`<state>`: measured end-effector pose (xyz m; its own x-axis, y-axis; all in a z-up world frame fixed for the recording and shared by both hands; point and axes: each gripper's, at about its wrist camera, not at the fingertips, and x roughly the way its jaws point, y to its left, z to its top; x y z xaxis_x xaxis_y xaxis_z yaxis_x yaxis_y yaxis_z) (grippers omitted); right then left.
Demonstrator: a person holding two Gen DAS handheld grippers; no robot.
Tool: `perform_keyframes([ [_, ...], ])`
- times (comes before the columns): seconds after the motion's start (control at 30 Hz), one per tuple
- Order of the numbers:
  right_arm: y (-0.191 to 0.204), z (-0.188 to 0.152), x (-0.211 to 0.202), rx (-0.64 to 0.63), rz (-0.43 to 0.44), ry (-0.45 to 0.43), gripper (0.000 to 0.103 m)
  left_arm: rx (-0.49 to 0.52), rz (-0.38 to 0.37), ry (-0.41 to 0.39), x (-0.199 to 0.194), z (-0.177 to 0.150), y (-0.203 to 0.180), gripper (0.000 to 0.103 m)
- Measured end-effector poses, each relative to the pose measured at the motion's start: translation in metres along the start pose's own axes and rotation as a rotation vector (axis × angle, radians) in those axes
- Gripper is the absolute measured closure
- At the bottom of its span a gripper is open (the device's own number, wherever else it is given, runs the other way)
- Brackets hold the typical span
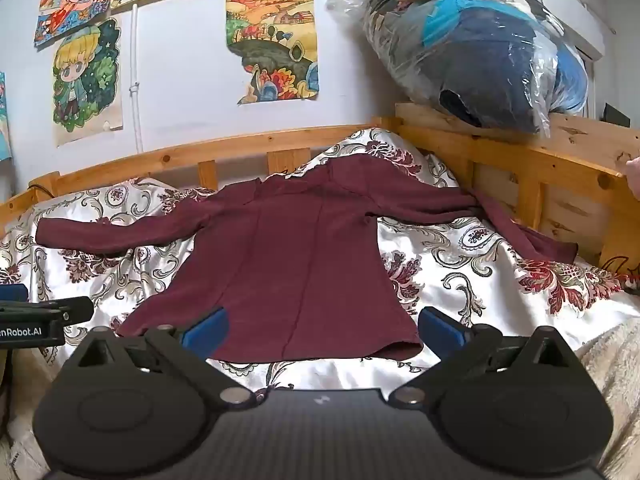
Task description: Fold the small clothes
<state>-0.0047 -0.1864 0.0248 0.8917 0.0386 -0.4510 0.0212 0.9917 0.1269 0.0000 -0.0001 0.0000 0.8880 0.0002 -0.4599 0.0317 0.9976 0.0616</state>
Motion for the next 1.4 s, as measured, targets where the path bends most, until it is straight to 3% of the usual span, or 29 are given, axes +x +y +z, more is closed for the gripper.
perform_keyframes([
  [1.4, -0.0021, 0.0007, 0.0016, 0.011, 0.007, 0.003, 0.0, -0.021, 0.013, 0.003, -0.0011, -0.001, 0.0051, 0.0],
])
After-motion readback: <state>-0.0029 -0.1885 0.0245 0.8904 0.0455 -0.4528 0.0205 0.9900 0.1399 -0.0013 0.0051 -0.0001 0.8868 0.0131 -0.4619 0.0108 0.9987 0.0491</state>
